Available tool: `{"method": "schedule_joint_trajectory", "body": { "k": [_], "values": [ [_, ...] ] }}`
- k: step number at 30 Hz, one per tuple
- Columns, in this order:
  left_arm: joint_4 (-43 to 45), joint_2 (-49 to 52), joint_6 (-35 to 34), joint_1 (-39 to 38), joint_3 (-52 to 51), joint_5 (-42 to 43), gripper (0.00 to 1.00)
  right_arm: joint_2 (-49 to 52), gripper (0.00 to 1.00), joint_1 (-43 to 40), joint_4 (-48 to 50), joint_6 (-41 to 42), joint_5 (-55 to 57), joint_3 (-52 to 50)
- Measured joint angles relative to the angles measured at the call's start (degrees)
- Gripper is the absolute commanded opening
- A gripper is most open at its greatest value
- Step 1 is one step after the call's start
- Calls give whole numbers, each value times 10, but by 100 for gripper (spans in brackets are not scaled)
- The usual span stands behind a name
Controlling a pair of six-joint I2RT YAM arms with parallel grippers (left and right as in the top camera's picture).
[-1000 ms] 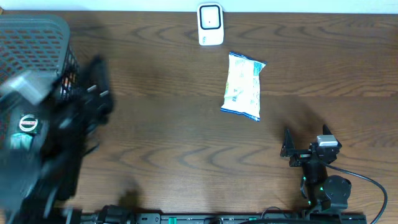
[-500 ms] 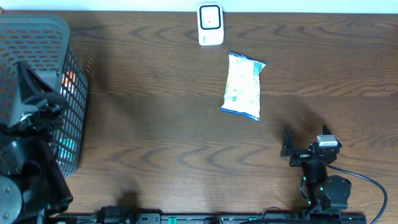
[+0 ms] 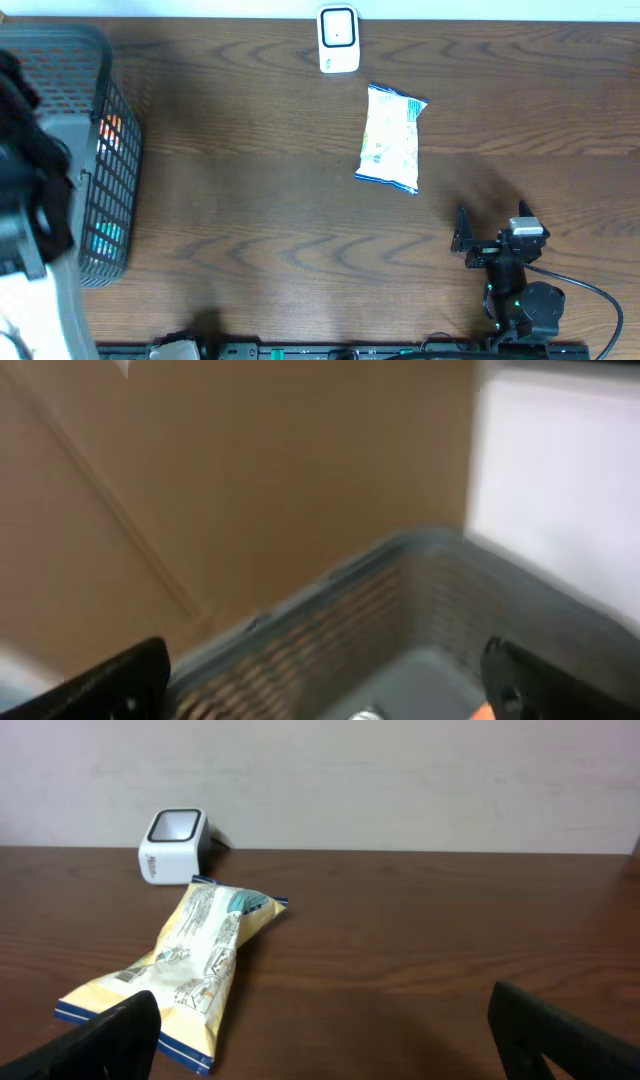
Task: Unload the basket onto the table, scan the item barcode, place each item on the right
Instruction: 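Return the left gripper to the basket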
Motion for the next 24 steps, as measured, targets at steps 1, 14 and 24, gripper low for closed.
{"method": "schedule_joint_trajectory", "body": {
  "k": [1, 14, 24],
  "values": [
    [-16, 18, -10, 24, 10, 2, 98, 0, 99, 0, 0, 0, 0, 0],
    [-209, 158, -69, 250, 24, 215, 98, 0, 99, 0, 0, 0, 0, 0],
    [-278, 243, -50, 291, -28, 252, 98, 0, 99, 0, 0, 0, 0, 0]
  ]
}}
